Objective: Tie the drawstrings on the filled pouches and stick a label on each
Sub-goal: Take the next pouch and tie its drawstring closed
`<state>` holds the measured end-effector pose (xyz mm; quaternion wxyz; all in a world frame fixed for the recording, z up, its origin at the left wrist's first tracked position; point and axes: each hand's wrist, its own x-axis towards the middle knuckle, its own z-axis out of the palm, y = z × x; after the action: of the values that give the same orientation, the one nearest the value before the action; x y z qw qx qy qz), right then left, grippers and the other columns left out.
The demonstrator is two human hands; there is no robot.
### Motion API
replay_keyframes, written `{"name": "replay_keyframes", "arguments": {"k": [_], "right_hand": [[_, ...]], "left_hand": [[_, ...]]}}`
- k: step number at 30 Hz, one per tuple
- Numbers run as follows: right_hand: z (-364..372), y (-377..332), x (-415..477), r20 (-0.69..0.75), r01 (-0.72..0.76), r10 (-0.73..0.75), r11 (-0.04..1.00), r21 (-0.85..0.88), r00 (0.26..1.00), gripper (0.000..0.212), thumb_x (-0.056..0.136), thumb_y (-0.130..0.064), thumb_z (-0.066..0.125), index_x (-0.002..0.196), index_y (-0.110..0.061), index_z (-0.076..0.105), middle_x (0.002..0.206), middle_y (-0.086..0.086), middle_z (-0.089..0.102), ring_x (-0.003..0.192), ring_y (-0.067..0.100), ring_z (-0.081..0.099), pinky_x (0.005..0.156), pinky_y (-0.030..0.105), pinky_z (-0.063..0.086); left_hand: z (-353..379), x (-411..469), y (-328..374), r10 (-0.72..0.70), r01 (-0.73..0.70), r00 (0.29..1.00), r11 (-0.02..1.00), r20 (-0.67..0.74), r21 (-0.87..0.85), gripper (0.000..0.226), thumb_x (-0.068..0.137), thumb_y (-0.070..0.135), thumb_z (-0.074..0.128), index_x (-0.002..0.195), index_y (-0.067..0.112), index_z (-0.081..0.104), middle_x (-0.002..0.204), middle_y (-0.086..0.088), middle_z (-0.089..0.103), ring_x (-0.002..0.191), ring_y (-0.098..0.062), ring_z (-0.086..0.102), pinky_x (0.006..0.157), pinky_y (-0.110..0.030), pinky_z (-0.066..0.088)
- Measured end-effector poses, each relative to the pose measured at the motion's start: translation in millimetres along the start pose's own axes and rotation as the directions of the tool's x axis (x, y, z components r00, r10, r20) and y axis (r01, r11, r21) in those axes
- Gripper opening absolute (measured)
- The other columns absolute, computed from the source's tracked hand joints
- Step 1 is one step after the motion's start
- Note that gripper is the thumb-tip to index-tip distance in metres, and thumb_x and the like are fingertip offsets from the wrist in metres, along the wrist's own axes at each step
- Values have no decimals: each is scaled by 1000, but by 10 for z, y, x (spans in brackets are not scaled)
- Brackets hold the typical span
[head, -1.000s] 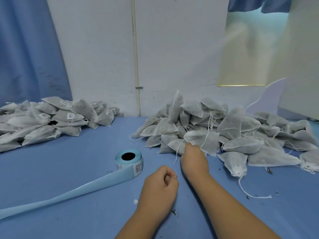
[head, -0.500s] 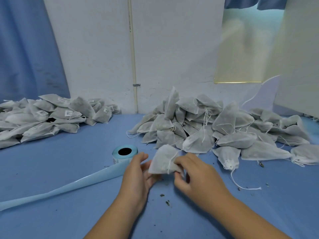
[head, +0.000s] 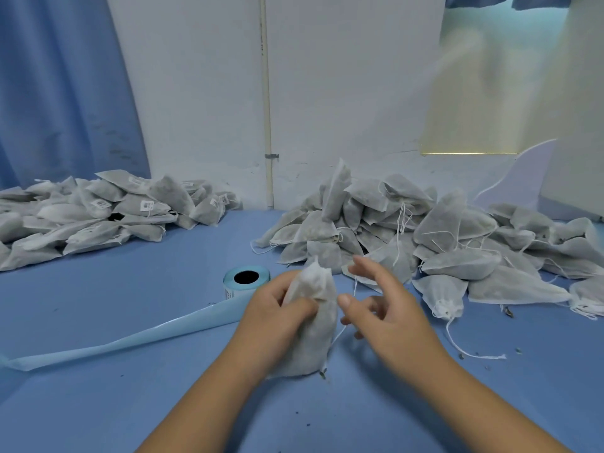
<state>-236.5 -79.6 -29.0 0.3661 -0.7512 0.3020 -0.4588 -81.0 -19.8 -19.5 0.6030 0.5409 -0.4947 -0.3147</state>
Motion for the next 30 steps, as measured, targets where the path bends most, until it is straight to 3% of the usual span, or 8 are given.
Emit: {"name": "replay_keyframes", "arguments": {"k": [4, 8, 11, 15, 17, 20, 25, 30], "right_hand": [[-81, -78, -25, 109, 25, -49, 978, 207, 993, 64, 82, -32, 72, 132, -53, 40, 135, -26, 50, 66, 25, 54, 68, 30, 53], [-46, -124, -82, 259, -2, -80, 953, 304, 962, 60, 81, -20, 63, 132, -47, 48, 129, -4, 59, 66, 18, 51, 66, 29, 50], [-10, -156, -103, 337, -92, -22, 944, 318, 941, 41, 80, -22, 65, 117, -37, 65, 93, -15, 69, 59, 13, 55, 58, 25, 49], [-31, -156, -95, 293, -45, 15, 995, 93, 956, 29, 79, -30, 72, 104, -43, 68, 78, -14, 66, 54, 16, 56, 57, 39, 51], [-44, -142, -82, 276, -25, 16, 999, 29, 961, 26, 82, -25, 75, 101, -42, 69, 82, -14, 66, 54, 21, 57, 58, 39, 50], [-70, -106, -37, 306, -119, 87, 989, 89, 948, 14, 86, -16, 70, 96, -25, 72, 63, -8, 61, 51, 15, 54, 52, 27, 46], [-126, -38, 21, 321, -203, 179, 978, 43, 930, 9, 90, -12, 64, 87, -15, 72, 55, -7, 55, 56, 17, 50, 50, 24, 43], [-127, 19, 4, 301, 194, -59, 877, -440, 952, 13, 93, -23, 60, 90, -27, 71, 69, -19, 56, 71, -2, 52, 65, 15, 37]], "left_hand": [[67, -42, 52, 39, -26, 989, 996, 145, -90, 26, 65, 14, 52, 76, 21, 74, 74, 3, 68, 71, -10, 60, 66, -19, 47], [20, -54, 55, -4, 67, 933, 985, 360, -161, 23, 68, 15, 55, 82, 4, 70, 77, -18, 69, 74, -28, 64, 72, -36, 49], [-79, -49, 75, -60, 132, 865, 985, 497, -111, 36, 73, 30, 56, 86, -1, 67, 81, -18, 71, 80, -28, 67, 72, -31, 53], [-136, -42, 38, -268, 348, 852, 932, 449, -105, 39, 63, 38, 63, 84, 6, 74, 90, -19, 69, 83, -26, 65, 75, -28, 52], [-154, -22, 25, -275, 291, 863, 956, 423, 30, 47, 68, 55, 64, 91, 17, 78, 99, -16, 74, 95, -22, 68, 90, -36, 53], [-166, -53, 110, -240, 132, 895, 948, 376, 291, 60, 68, 80, 54, 78, 25, 74, 76, 7, 69, 71, -7, 62, 73, -24, 46], [-195, -44, 110, -259, 161, 909, 940, 325, 299, 30, 84, 53, 64, 76, 26, 76, 77, 12, 71, 70, -2, 61, 73, -22, 45], [-154, -38, 98, -252, 147, 926, 928, 283, 342, 23, 65, 36, 57, 73, 24, 75, 81, 0, 71, 76, -7, 58, 80, -28, 44]]}}
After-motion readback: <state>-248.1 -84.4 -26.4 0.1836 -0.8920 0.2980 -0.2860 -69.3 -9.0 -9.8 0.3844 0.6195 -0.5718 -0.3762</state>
